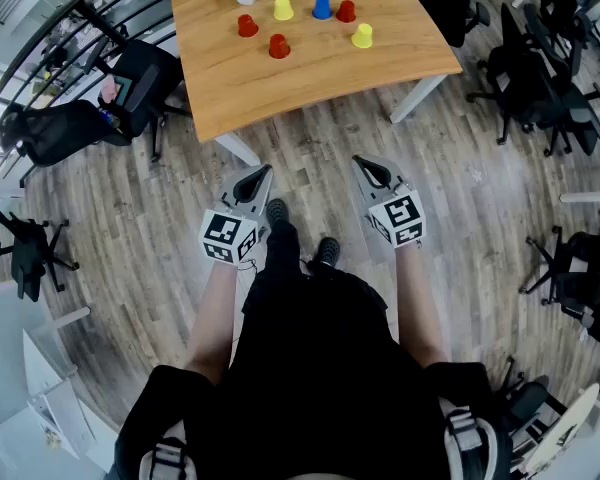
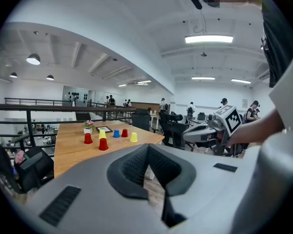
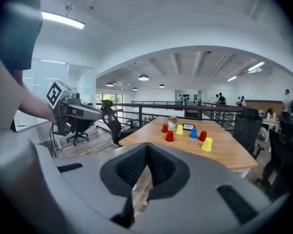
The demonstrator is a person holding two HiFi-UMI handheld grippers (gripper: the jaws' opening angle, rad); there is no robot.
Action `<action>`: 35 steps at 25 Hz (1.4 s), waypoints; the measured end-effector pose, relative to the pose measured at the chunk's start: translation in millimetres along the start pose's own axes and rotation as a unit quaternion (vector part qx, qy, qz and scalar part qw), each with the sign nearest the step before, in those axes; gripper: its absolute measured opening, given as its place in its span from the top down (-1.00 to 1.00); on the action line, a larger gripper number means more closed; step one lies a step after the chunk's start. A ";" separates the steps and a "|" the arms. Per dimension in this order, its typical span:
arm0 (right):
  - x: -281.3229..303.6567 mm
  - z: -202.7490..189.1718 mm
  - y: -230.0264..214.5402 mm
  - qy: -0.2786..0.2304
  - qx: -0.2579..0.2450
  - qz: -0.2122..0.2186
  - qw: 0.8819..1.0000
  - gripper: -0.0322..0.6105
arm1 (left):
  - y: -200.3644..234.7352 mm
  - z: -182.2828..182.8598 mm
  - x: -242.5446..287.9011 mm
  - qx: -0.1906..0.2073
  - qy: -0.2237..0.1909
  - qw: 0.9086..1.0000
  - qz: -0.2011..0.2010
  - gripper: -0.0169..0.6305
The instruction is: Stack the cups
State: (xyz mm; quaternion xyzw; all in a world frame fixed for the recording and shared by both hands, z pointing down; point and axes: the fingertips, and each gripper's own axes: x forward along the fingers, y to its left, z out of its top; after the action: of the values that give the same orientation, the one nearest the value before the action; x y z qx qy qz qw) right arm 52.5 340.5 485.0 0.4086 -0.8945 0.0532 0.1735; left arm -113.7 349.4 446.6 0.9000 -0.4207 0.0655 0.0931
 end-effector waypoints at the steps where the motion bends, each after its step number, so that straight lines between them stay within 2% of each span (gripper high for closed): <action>1: -6.1 -1.8 0.1 -0.002 0.000 -0.003 1.000 0.88 | -4.2 -1.0 -3.6 0.001 0.001 1.000 0.001 0.89; 12: -48.8 -25.4 -5.8 0.012 -0.006 -0.017 1.000 0.88 | -36.4 -19.5 -31.4 -0.010 0.010 1.000 0.014 0.89; 20: -51.6 -33.4 -6.0 0.015 -0.014 -0.006 1.000 0.88 | -42.7 -18.7 -30.1 0.000 0.009 1.000 0.024 0.89; 25: -53.4 -35.9 -4.6 0.021 -0.025 -0.003 0.999 0.88 | -49.5 -21.6 -26.3 -0.006 0.012 1.000 0.017 0.89; 30: -46.3 -29.0 -3.5 0.008 -0.025 0.007 1.000 0.88 | -39.4 -20.0 -22.4 0.000 0.016 0.999 0.029 0.89; 35: -41.5 -29.6 -7.8 0.022 -0.030 -0.005 0.999 0.88 | -36.7 -18.2 -18.7 0.009 0.023 0.999 0.027 0.88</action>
State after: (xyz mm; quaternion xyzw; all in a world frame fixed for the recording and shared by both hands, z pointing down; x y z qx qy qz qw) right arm 91.4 372.0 497.6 0.4061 -0.8897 0.0348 0.2058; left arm -98.2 390.5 456.6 0.8875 -0.4417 0.0923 0.0929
